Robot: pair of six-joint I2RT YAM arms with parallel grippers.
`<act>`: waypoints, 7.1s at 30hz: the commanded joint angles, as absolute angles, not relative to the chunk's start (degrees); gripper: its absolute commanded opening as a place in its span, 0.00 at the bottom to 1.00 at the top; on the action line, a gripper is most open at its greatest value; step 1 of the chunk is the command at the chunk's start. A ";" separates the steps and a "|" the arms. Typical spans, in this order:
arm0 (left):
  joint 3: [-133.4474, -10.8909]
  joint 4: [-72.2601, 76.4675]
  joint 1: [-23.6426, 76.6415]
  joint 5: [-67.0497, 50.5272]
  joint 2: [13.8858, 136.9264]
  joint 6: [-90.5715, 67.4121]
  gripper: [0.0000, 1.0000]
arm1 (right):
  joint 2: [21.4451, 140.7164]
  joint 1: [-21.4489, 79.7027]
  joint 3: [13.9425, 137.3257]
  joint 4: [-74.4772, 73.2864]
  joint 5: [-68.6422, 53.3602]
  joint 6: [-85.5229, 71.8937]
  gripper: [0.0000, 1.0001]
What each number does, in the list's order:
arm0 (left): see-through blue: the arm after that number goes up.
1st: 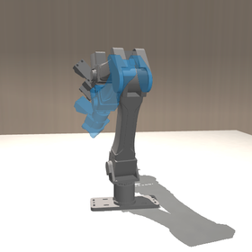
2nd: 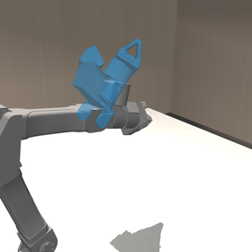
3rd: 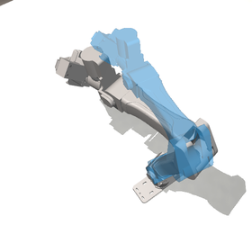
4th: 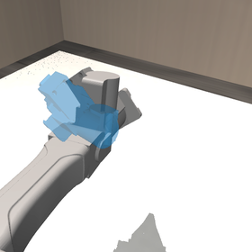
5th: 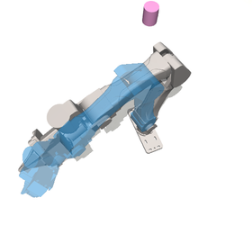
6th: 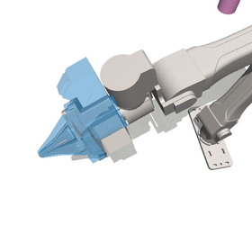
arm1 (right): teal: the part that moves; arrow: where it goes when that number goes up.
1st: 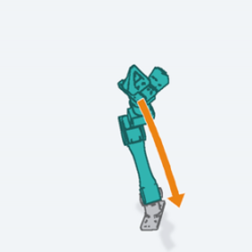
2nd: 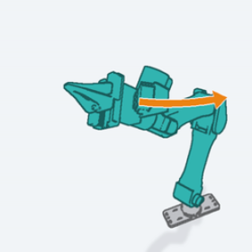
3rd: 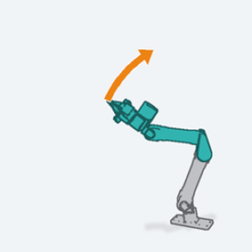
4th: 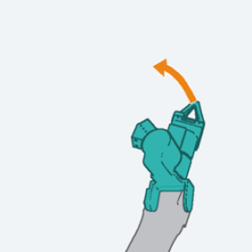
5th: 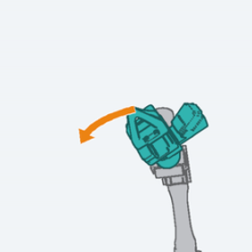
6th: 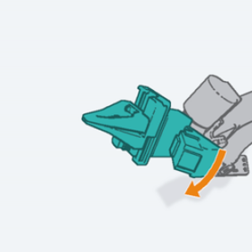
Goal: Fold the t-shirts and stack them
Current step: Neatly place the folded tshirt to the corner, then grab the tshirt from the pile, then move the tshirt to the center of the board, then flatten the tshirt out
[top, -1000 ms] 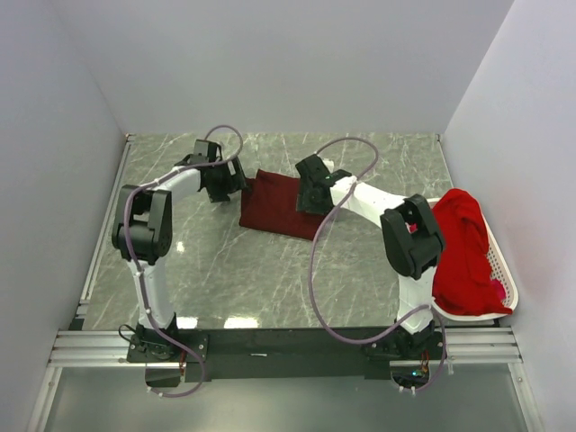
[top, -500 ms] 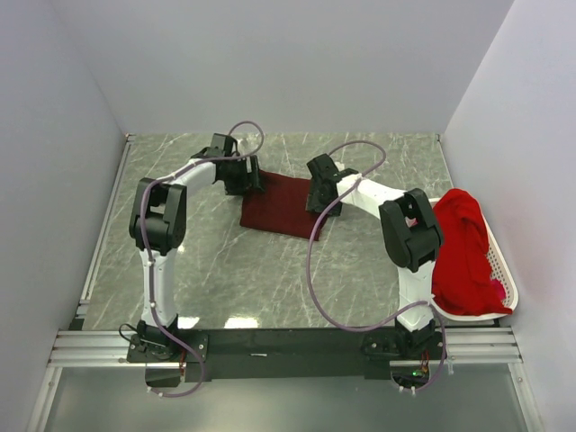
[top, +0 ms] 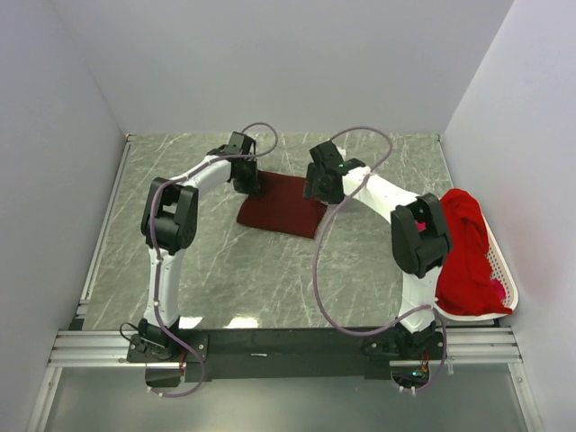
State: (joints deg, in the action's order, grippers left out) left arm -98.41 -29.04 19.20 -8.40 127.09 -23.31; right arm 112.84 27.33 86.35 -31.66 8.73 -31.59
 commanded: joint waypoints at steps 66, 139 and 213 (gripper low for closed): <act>-111.10 4.76 -5.46 20.23 121.67 -8.59 0.99 | 82.71 27.86 70.30 -29.70 18.09 -31.81 0.74; -82.35 -26.63 26.19 8.09 63.46 -31.46 0.97 | 65.74 20.11 113.29 -25.32 8.17 -30.85 0.00; -82.09 -17.78 43.38 1.49 82.87 -46.12 0.01 | 58.74 41.33 50.30 -35.06 27.08 -48.60 0.66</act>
State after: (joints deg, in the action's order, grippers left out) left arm -81.01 -22.50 37.19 6.50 79.53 -41.52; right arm 66.46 47.05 52.14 -31.97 22.22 -47.05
